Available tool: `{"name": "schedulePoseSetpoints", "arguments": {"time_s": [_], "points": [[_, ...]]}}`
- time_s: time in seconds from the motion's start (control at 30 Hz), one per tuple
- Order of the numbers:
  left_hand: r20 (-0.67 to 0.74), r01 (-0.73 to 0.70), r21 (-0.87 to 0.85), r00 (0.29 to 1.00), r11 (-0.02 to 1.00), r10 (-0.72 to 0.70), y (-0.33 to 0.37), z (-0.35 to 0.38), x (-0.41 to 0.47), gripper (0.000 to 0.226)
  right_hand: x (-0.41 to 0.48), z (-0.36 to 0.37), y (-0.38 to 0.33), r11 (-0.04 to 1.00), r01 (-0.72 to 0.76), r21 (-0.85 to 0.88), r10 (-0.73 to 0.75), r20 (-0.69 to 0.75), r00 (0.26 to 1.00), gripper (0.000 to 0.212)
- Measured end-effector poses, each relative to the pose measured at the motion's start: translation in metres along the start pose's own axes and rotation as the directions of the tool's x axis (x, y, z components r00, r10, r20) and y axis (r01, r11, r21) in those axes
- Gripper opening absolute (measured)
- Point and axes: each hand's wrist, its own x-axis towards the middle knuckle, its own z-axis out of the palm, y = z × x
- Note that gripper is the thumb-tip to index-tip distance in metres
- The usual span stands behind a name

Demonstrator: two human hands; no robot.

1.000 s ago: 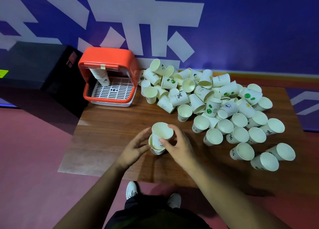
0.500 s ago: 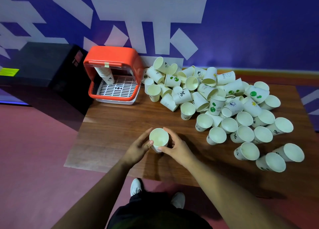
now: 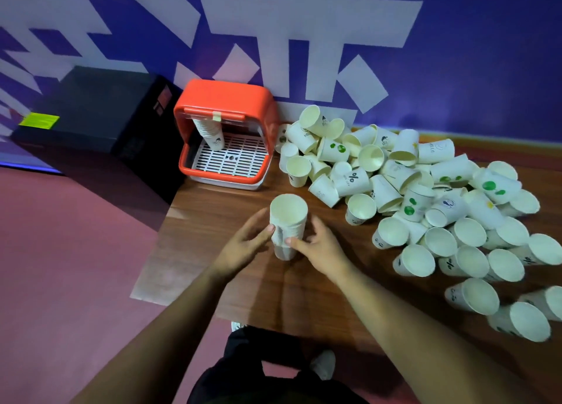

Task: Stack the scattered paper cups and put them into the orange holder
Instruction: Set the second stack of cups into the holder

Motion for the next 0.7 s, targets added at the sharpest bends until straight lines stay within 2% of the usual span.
{"name": "schedulePoseSetpoints", "arguments": {"time_s": [0.07, 0.13, 0.27, 0.37, 0.47, 0.7], "points": [[0.029, -0.084, 0.101, 0.996, 0.991, 0.081, 0.009, -0.038, 0.014, 0.058, 0.024, 0.014, -0.029, 0.999, 0.048, 0.000, -0.048, -0.020, 0.999, 0.092], [-0.002, -0.126, 0.219, 0.992, 0.968, 0.129, 0.018, -0.074, 0.031, 0.062, 0.045, 0.029, -0.060, 0.997, 0.079, -0.015, -0.079, -0.039, 0.996, 0.094], [-0.042, -0.194, 0.318, 0.975, 0.928, 0.218, 0.032, -0.136, 0.069, 0.043, 0.088, 0.064, -0.108, 0.988, 0.156, 0.013, -0.156, -0.033, 0.987, 0.076], [-0.014, -0.243, 0.346, 0.964, 0.906, 0.264, 0.036, -0.174, 0.098, 0.041, 0.119, 0.084, -0.129, 0.985, 0.174, 0.020, -0.172, -0.061, 0.983, 0.063], [-0.024, -0.223, 0.332, 0.969, 0.916, 0.245, 0.033, -0.205, 0.125, 0.043, 0.147, 0.101, -0.141, 0.984, 0.179, -0.017, -0.180, -0.103, 0.978, 0.057], [-0.037, -0.242, 0.309, 0.963, 0.920, 0.266, 0.019, -0.240, 0.169, 0.046, 0.192, 0.128, -0.142, 0.986, 0.167, 0.006, -0.164, -0.160, 0.973, 0.064]]}}
